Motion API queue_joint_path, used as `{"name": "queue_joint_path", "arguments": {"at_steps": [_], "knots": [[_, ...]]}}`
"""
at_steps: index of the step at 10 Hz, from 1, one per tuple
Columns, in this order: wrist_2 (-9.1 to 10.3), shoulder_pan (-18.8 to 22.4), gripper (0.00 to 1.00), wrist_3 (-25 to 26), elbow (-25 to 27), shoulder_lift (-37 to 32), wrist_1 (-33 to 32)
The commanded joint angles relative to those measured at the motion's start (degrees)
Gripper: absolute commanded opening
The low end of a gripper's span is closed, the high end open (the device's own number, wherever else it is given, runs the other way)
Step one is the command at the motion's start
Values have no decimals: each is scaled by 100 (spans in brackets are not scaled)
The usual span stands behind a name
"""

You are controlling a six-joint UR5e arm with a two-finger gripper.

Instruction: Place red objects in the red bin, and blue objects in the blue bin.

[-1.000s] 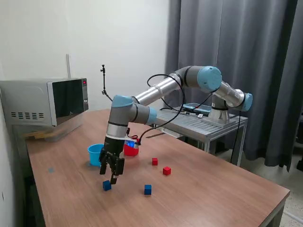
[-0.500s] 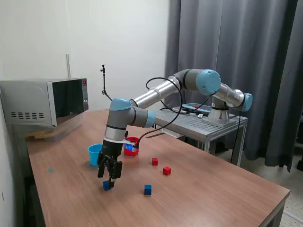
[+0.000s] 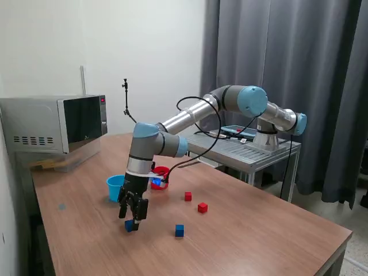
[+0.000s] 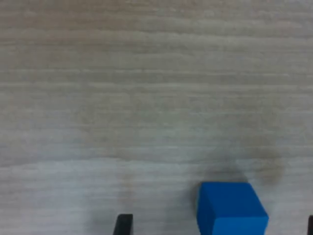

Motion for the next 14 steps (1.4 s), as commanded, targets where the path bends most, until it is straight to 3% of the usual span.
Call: {"name": "queue_joint_path", "arguments": {"at_steps": [1,4,5,14], "knots": [[-2,2,100,0,-19,22,0],[-11,2,100,0,-28,22,0],[-20,2,0,0,-37,22,0],[-55,2,0,17,-28,-223,0]]}}
